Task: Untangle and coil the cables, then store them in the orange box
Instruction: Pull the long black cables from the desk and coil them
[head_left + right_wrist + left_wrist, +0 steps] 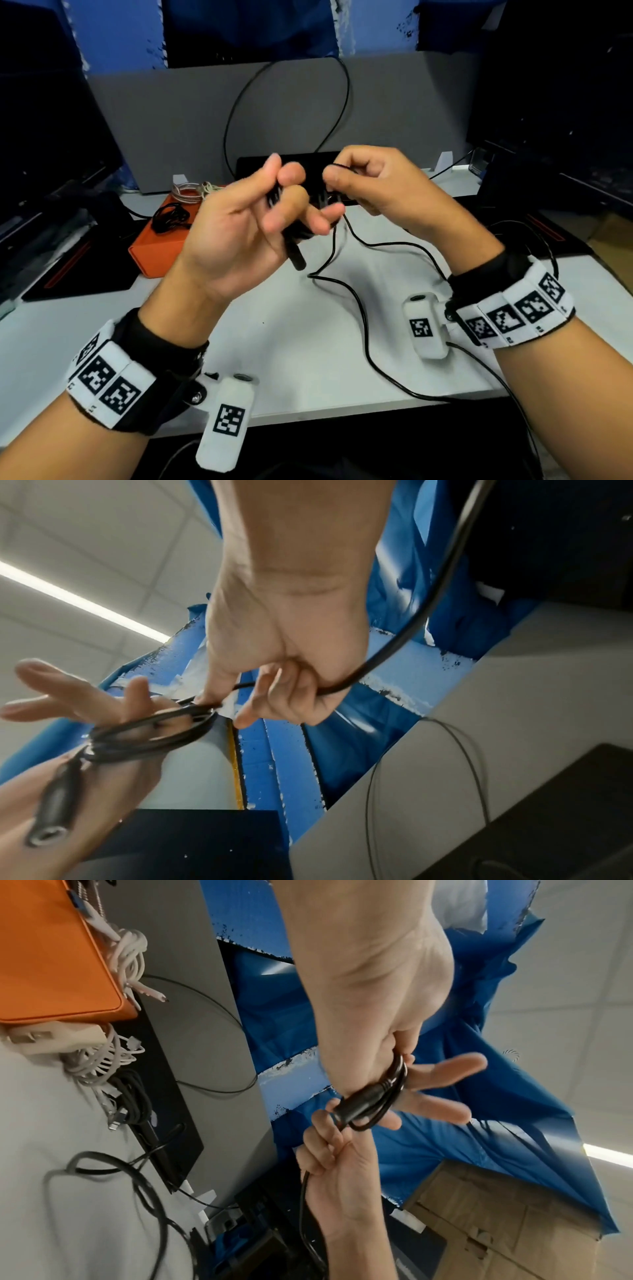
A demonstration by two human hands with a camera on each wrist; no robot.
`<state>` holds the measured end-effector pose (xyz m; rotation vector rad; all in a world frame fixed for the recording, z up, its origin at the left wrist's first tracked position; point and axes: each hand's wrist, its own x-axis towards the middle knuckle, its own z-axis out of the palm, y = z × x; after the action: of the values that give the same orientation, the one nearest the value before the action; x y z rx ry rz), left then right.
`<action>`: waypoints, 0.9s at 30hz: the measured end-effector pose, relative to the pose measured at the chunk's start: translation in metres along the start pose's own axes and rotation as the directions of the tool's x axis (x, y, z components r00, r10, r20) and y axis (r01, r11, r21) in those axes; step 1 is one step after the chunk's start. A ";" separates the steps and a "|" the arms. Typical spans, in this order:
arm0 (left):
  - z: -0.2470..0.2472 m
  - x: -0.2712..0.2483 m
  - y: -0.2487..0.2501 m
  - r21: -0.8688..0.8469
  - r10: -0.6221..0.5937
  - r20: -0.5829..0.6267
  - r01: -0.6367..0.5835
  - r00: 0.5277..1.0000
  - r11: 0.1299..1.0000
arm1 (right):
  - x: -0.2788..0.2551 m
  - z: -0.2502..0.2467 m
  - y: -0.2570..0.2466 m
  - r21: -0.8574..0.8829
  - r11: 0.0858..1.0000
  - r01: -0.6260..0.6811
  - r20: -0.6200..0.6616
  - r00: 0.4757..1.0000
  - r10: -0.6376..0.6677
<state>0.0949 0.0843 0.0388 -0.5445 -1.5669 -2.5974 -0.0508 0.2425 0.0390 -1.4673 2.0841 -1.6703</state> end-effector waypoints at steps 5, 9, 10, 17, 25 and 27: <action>-0.005 0.004 0.013 -0.140 0.270 -0.175 -0.295 0.947 0.945 | 0.002 0.023 0.015 -0.335 0.941 0.044 0.081 0.997 -0.018; -0.011 0.006 0.018 -0.007 0.362 -0.298 -0.381 0.883 0.925 | -0.012 0.049 0.007 -0.626 0.779 0.036 0.314 0.926 0.210; -0.012 0.007 0.018 0.117 0.379 -0.295 -0.361 0.877 0.925 | -0.017 0.055 0.000 -0.678 0.731 0.073 0.364 0.898 0.249; -0.033 0.003 0.010 0.961 0.181 -0.091 0.038 0.979 0.274 | -0.029 0.047 -0.043 -0.694 0.669 0.265 0.447 0.888 0.112; -0.014 -0.007 0.020 0.735 -0.158 0.061 0.063 0.986 0.675 | -0.020 0.020 -0.042 -0.350 0.924 0.154 0.073 0.988 -0.137; -0.021 -0.006 0.017 0.694 -0.152 0.087 0.049 0.985 0.718 | -0.017 0.021 -0.036 -0.318 0.937 0.144 0.102 0.988 -0.118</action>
<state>0.0985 0.0570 0.0427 -0.5696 -2.4760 -1.8055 -0.0074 0.2422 0.0518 -1.7697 2.3495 -1.3219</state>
